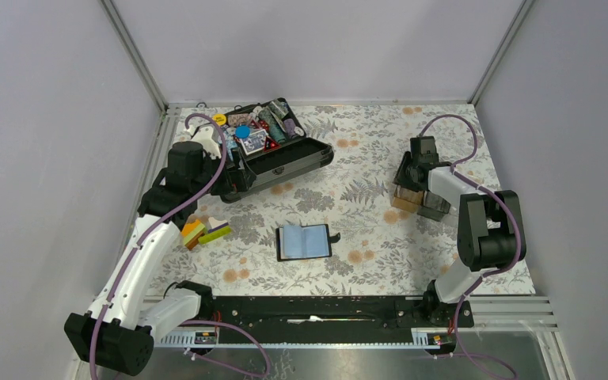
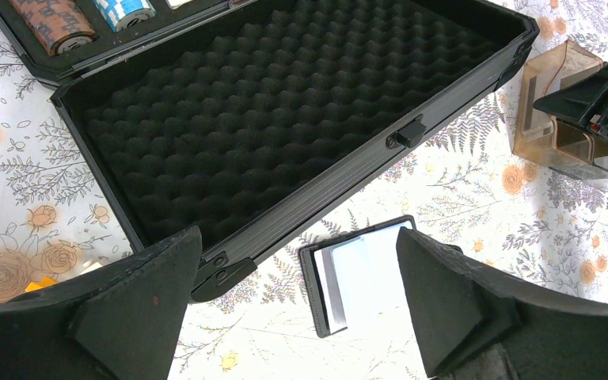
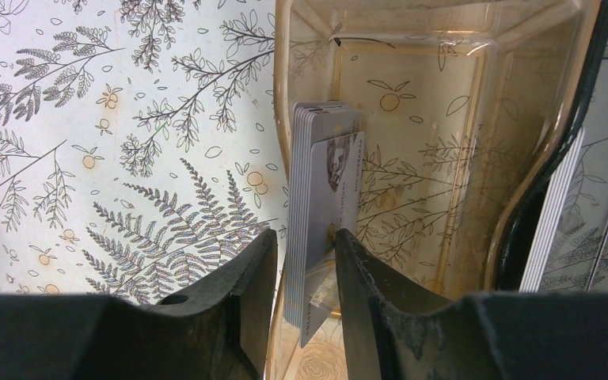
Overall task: Put the credit cards into the card holder
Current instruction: Pick up the credit card from the storage box.
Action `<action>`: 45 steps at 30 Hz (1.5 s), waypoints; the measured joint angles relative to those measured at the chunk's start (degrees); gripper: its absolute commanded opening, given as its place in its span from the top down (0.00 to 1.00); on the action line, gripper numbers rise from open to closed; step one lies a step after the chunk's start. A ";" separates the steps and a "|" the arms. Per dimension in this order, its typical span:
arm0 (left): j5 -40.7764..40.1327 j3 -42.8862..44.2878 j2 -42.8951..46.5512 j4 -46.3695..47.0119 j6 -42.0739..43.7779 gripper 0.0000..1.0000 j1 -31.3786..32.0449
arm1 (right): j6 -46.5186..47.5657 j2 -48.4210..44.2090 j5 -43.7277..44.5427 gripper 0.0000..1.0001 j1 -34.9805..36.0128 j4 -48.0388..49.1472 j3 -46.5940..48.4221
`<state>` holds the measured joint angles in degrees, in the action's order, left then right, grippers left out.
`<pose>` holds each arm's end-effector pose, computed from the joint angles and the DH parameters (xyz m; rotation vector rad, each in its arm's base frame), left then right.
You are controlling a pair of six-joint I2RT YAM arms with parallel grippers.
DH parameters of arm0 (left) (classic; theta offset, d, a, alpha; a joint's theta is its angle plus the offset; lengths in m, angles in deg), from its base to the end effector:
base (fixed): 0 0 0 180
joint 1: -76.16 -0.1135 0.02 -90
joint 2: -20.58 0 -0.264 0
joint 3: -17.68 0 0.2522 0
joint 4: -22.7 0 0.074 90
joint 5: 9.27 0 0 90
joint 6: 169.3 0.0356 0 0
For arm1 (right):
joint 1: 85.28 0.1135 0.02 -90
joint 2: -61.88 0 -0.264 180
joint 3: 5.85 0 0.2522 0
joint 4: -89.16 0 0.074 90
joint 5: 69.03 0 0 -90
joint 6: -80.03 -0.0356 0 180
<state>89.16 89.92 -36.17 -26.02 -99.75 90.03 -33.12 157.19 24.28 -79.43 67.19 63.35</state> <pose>0.2023 -0.0553 0.3418 -0.0385 2.1866 -0.5023 0.3425 0.0330 0.1839 0.3896 2.3830 0.1640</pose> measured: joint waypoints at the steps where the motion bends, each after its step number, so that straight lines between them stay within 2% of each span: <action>1: 0.00 0.00 0.00 0.00 0.00 0.01 0.00 | 0.00 0.00 0.02 0.60 0.00 0.00 0.02; 10: 0.09 0.00 0.00 0.00 0.00 0.01 0.00 | 0.00 -0.72 0.04 0.60 0.00 -0.04 0.63; 18: 0.24 0.00 0.00 0.00 0.00 0.01 0.00 | 0.02 -1.90 0.20 0.69 0.00 -0.07 0.63; 34: 0.42 0.00 -0.02 0.00 0.00 0.01 0.00 | 0.02 -2.93 0.48 0.70 -0.02 -0.09 0.63; 45: 0.44 0.00 -0.02 0.00 0.02 0.01 0.00 | 0.04 -3.28 0.57 0.80 -0.02 -0.11 0.63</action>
<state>89.59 89.92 -36.19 -26.02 -99.73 90.03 -33.08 153.91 24.85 -79.45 67.08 63.98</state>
